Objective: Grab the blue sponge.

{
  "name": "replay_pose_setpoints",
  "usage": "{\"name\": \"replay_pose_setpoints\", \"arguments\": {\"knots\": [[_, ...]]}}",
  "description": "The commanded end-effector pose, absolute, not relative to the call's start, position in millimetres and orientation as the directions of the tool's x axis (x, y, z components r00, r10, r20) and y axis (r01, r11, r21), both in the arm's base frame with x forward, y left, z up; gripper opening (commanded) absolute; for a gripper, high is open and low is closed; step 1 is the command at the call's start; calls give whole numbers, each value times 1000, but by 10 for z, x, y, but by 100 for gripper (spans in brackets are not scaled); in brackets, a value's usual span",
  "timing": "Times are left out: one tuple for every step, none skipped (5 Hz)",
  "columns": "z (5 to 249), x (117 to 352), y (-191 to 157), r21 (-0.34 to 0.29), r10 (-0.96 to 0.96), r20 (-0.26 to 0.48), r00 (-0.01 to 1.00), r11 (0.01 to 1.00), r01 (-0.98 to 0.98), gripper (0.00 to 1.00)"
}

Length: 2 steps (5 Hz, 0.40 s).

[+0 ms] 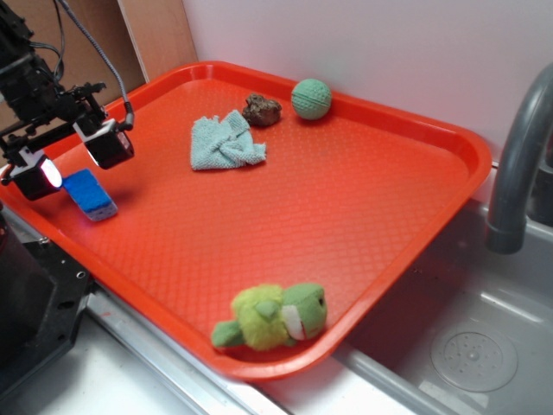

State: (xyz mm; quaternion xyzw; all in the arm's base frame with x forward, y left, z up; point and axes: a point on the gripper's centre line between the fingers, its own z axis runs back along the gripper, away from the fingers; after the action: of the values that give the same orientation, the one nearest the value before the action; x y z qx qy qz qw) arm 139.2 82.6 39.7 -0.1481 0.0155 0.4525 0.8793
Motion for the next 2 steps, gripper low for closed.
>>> {"name": "replay_pose_setpoints", "arguments": {"knots": [[330, 1315, 818, -184, 841, -141, 522, 495, -849, 100], [169, 1393, 783, -132, 852, -177, 492, 475, -870, 100]]}}
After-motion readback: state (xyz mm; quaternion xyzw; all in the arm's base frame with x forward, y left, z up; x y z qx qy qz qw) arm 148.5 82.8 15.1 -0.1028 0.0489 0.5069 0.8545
